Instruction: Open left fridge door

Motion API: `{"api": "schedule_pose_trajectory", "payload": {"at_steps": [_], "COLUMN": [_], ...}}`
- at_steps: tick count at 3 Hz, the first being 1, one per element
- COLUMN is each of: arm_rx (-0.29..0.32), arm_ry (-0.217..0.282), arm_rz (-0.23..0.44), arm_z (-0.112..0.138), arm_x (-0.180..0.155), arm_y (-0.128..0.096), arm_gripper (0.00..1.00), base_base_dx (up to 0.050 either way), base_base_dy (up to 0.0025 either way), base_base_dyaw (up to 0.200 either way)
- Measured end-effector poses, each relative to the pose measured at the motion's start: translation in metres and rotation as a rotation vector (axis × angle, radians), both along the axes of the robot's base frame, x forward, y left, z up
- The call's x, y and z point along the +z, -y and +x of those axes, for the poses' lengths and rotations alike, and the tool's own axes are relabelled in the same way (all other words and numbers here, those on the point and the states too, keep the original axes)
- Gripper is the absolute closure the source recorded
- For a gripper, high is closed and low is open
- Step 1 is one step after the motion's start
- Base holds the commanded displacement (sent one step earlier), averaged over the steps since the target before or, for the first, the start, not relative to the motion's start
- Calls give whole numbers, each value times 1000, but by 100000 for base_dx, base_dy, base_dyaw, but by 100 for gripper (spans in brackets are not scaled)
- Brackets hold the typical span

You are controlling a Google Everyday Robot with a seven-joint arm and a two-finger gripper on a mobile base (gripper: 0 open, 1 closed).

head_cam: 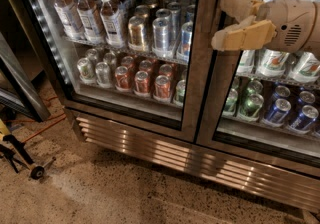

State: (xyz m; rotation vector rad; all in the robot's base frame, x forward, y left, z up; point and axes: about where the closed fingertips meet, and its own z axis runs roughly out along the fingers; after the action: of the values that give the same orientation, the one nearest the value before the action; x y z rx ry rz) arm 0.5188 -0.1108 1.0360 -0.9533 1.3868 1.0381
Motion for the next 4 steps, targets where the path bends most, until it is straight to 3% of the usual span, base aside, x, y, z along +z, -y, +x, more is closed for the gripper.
{"api": "schedule_pose_trajectory", "payload": {"at_steps": [1, 2, 3, 4], "arm_rx": [0, 0, 0, 0], "arm_ry": [0, 0, 0, 0], "arm_rz": [0, 0, 0, 0], "arm_z": [0, 0, 0, 0], "arm_x": [0, 0, 0, 0], "arm_y": [0, 0, 0, 0], "arm_gripper": [0, 0, 15, 38], "base_base_dx": [3, 0, 0, 0], "base_base_dy": [-5, 0, 0, 0], "base_base_dyaw": [19651, 0, 0, 0]}}
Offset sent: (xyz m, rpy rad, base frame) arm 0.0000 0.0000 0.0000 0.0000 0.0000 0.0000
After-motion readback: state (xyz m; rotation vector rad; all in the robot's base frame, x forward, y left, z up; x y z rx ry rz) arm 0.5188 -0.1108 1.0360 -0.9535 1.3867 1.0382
